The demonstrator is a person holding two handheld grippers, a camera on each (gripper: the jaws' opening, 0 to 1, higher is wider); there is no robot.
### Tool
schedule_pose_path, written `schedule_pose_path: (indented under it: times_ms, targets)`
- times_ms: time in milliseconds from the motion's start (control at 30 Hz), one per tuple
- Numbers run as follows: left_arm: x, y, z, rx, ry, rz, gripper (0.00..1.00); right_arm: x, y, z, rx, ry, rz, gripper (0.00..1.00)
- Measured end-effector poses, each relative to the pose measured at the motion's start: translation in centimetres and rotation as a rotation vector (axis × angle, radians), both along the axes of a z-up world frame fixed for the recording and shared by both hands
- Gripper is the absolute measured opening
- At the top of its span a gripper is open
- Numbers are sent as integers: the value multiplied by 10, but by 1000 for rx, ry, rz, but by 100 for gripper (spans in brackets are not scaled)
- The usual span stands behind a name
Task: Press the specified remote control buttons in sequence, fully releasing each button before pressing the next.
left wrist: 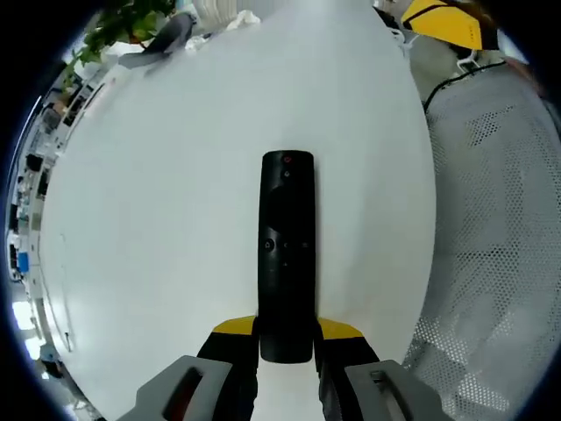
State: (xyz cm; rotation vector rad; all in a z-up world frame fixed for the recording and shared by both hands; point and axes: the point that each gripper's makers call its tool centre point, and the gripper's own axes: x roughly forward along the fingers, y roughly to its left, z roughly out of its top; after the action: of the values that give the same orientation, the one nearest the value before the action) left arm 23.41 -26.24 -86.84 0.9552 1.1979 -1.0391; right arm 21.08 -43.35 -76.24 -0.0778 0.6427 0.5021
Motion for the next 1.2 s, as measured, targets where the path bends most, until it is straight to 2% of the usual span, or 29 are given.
schedule_pose_path:
  times_ms: [300,467,833,933,1033,1200]
  targets:
    - [-16,-1,1,-24,-5,5,23,0,-4,-1,-31,-8,-17,0]
    - [-25,-1,1,-44,-7,-5,23,3,-9,6,-61,-61,-37,0]
    - [-47,-2,2,-44,-4,-66,23,2,-12,1,-135,-42,-52,0]
    - [-49,-2,2,-45,-3,-71,23,2,-10,3,-154,-54,-48,0]
    - [-53,-1,3,-50,-2,-68,23,2,-7,6,-151,-56,-45,0]
    - [-62,1,3,-64,-2,-64,23,4,12,14,-73,-44,-48,0]
